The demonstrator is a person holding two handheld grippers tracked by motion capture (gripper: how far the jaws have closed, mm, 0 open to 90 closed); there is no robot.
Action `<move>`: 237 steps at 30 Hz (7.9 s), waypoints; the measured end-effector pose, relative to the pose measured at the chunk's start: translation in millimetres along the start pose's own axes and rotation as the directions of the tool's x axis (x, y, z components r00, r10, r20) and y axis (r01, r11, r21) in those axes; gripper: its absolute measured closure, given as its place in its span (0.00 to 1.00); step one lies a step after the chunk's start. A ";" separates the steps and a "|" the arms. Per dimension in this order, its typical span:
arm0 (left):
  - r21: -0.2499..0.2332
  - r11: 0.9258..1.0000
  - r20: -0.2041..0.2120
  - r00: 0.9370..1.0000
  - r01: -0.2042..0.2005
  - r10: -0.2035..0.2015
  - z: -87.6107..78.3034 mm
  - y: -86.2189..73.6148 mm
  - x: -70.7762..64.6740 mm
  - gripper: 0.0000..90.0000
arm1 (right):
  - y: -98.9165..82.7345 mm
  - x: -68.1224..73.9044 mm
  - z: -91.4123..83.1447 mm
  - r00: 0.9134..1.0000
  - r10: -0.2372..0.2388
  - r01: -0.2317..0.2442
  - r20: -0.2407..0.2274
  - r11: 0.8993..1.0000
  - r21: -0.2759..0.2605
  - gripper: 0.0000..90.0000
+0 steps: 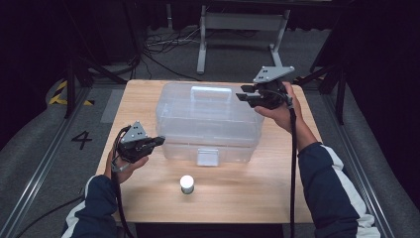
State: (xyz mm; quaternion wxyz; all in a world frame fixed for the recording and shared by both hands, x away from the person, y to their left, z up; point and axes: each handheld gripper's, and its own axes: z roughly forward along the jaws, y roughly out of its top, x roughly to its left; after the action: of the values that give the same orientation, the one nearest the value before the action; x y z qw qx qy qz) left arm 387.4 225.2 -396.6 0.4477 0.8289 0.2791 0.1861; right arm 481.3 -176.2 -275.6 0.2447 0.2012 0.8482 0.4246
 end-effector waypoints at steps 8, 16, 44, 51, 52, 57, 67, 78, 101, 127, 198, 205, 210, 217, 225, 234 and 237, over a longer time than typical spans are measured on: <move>0.003 1.000 0.001 1.000 0.001 -0.001 1.1 -0.1 -0.6 1.00 | -29.3 -7.2 -37.7 0.997 0.070 -0.067 0.043 0.995 -0.078 0.74; 0.006 1.000 0.002 1.000 -0.003 0.003 1.9 0.5 -0.5 1.00 | -54.7 -12.2 -55.4 0.992 0.098 -0.092 0.081 0.992 -0.082 0.74; 0.002 1.000 0.006 1.000 -0.005 0.005 3.9 1.2 -2.0 1.00 | -142.9 11.2 -32.9 0.994 0.107 -0.107 0.013 0.994 0.004 0.63; 0.003 1.000 0.007 1.000 -0.008 0.008 4.1 1.4 -2.3 1.00 | -150.0 14.2 -26.4 0.994 0.106 -0.105 -0.011 0.994 0.022 0.59; 0.003 1.000 0.007 1.000 -0.008 0.008 4.2 1.4 -2.3 1.00 | -150.4 13.9 -26.1 0.994 0.109 -0.108 -0.018 0.994 0.019 0.58; 0.001 1.000 0.010 1.000 -0.008 0.007 4.6 1.5 -2.3 1.00 | -154.6 16.4 -21.0 0.994 0.105 -0.104 -0.034 0.994 0.018 0.56; 0.002 1.000 0.010 1.000 -0.009 0.009 5.1 1.7 -2.4 1.00 | -154.9 21.8 -17.0 0.993 0.110 -0.112 -0.042 0.993 -0.037 0.51; 0.003 1.000 0.008 1.000 -0.020 0.020 6.9 3.3 -4.5 1.00 | -153.9 21.6 -22.3 0.994 0.110 -0.111 -0.016 0.990 -0.083 0.52; 0.001 1.000 0.002 1.000 -0.012 0.012 3.6 0.4 -1.9 0.99 | -138.8 28.5 -32.7 0.996 0.088 -0.085 0.003 0.971 -0.224 0.62; -0.009 1.000 0.003 1.000 -0.007 0.007 5.5 0.4 -2.1 0.98 | -119.0 32.0 -35.4 0.981 0.070 -0.008 0.182 0.947 -0.322 0.76; -0.003 1.000 0.003 1.000 -0.019 0.019 8.9 2.8 3.0 0.83 | -66.2 -6.7 -18.0 0.917 0.075 0.062 0.392 0.944 -0.325 0.91; -0.011 0.998 0.071 0.995 -0.066 0.067 5.2 3.4 -4.6 0.73 | -62.3 -10.9 -16.3 0.917 0.082 0.051 0.391 0.946 -0.319 0.91; 0.002 0.996 0.113 0.990 -0.089 0.088 11.8 4.0 -6.4 0.70 | -59.2 -13.8 -15.9 0.918 0.087 0.041 0.386 0.949 -0.312 0.91; 0.038 0.994 0.128 0.987 -0.104 0.099 22.5 6.2 -6.1 0.70 | -56.8 -16.6 -14.8 0.917 0.089 0.037 0.388 0.951 -0.307 0.92; 0.064 0.992 0.145 0.985 -0.109 0.099 31.2 9.0 -3.3 0.72 | -52.8 -20.7 -12.9 0.916 0.107 0.015 0.386 0.954 -0.300 0.92; 0.072 0.991 0.177 0.979 -0.115 0.101 32.0 10.3 0.9 0.73 | -50.3 -26.9 -9.9 0.918 0.114 0.007 0.381 0.953 -0.303 0.92; 0.071 0.991 0.186 0.977 -0.117 0.102 32.3 10.1 1.9 0.74 | -50.3 -29.6 -9.1 0.918 0.122 0.000 0.376 0.951 -0.308 0.92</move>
State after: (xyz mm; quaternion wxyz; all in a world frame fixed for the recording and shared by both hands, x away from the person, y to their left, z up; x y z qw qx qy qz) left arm 409.9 201.3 -405.1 0.4264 0.8740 0.1984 0.1225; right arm 492.9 -226.1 -304.8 0.4233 0.2686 0.7006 0.5077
